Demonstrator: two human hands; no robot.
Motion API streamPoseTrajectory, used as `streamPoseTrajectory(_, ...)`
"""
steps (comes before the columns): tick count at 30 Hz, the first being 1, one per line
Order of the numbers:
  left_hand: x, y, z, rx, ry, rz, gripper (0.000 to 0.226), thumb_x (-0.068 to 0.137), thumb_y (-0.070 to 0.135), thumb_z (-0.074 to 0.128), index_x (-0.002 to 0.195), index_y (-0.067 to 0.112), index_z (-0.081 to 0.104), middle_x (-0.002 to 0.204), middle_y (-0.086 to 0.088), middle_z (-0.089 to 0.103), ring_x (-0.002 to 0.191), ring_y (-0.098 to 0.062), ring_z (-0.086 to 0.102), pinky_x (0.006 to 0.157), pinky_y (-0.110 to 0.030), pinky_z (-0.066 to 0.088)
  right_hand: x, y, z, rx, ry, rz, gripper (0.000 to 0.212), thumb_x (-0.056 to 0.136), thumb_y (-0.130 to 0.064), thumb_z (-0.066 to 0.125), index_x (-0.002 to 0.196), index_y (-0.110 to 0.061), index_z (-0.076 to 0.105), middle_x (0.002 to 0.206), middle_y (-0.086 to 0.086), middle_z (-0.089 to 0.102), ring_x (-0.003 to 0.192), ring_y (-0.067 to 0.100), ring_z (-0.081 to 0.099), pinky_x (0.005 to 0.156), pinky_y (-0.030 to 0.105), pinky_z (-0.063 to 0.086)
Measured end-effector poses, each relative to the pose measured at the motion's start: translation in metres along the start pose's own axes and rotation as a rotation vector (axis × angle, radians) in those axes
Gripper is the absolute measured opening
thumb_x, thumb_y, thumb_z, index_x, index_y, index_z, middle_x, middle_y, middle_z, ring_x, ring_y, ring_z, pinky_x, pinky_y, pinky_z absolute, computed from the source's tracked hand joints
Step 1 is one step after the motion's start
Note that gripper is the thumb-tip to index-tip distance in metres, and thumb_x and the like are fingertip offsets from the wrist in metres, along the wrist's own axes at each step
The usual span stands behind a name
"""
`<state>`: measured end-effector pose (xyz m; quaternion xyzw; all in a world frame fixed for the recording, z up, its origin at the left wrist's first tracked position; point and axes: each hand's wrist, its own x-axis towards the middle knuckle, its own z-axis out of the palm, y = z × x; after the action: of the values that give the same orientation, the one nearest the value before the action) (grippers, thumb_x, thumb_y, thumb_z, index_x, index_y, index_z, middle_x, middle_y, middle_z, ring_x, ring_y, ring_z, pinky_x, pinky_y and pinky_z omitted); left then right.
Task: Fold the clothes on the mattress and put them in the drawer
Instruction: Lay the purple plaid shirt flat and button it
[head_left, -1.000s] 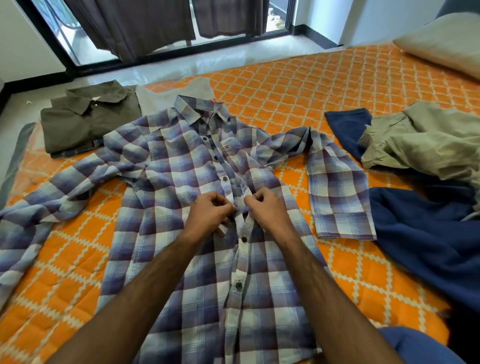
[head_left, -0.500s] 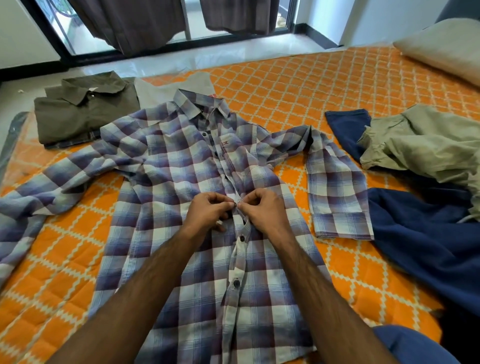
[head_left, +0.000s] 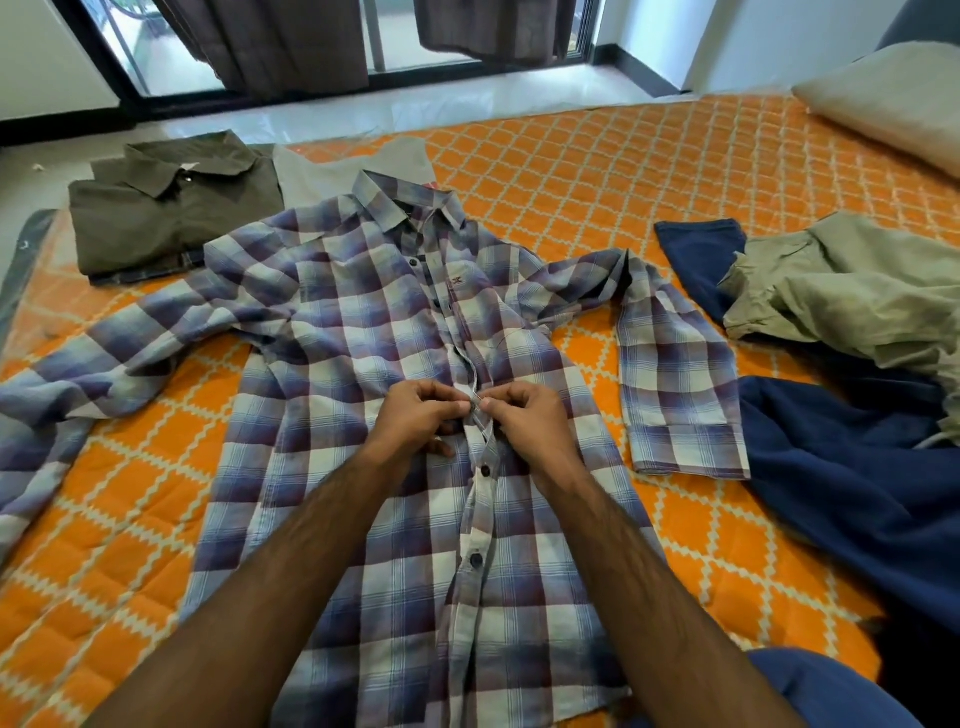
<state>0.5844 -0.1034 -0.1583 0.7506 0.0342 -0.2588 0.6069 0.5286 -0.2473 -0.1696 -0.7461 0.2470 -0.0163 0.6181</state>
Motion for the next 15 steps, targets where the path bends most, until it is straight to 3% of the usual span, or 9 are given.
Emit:
streamPoseTrajectory(2, 0.001, 0.001, -0.001, -0.016, -0.005, -0.03, 0.007, 0.09, 0.003, 0.071, 0.097, 0.005, 0.072, 0.09, -0.01, 0.071, 0.073, -0.016, 0.066, 0.052, -0.034, 0.059, 0.0, -0.003, -0.001, 0.089, -0.027, 0.048, 0.012, 0.092, -0.009, 0.07, 0.095, -0.011, 0.081, 0.094, 0.003, 0.078, 0.093, 0.018, 0.073, 0.087, 0.034, 0.061)
streamPoseTrajectory(6, 0.003, 0.001, -0.002, -0.001, -0.004, -0.032, 0.006, 0.09, 0.003, 0.071, 0.096, 0.005, 0.071, 0.092, -0.011, 0.07, 0.075, -0.017, 0.066, 0.053, -0.036, 0.06, 0.0, -0.01, -0.006, 0.172, -0.098, 0.107, 0.017, 0.094, -0.005, 0.063, 0.099, -0.003, 0.079, 0.089, 0.009, 0.077, 0.076, 0.015, 0.066, 0.064, 0.018, 0.054)
streamPoseTrajectory(8, 0.003, 0.0, -0.002, -0.001, -0.009, -0.018, 0.007, 0.09, 0.005, 0.072, 0.097, 0.005, 0.071, 0.092, -0.01, 0.07, 0.074, -0.015, 0.067, 0.053, -0.034, 0.059, 0.001, -0.006, -0.009, 0.147, -0.111, 0.074, 0.013, 0.091, -0.004, 0.069, 0.099, -0.005, 0.08, 0.091, 0.008, 0.078, 0.081, 0.015, 0.07, 0.069, 0.019, 0.056)
streamPoseTrajectory(11, 0.002, -0.002, -0.004, -0.001, -0.028, -0.01, 0.01, 0.089, 0.004, 0.072, 0.099, 0.003, 0.07, 0.091, -0.01, 0.071, 0.069, -0.012, 0.069, 0.052, -0.032, 0.058, -0.001, 0.0, -0.005, 0.042, -0.054, 0.012, 0.01, 0.083, -0.017, 0.084, 0.091, -0.014, 0.08, 0.086, -0.002, 0.078, 0.083, 0.009, 0.074, 0.076, 0.025, 0.059)
streamPoseTrajectory(15, 0.002, -0.001, -0.008, -0.034, -0.061, -0.025, 0.013, 0.092, 0.005, 0.069, 0.104, -0.001, 0.07, 0.093, -0.016, 0.071, 0.071, -0.016, 0.067, 0.052, -0.031, 0.058, -0.004, 0.005, 0.002, 0.014, 0.011, -0.04, 0.012, 0.08, -0.023, 0.087, 0.088, -0.017, 0.079, 0.082, -0.004, 0.078, 0.081, 0.008, 0.074, 0.079, 0.031, 0.061)
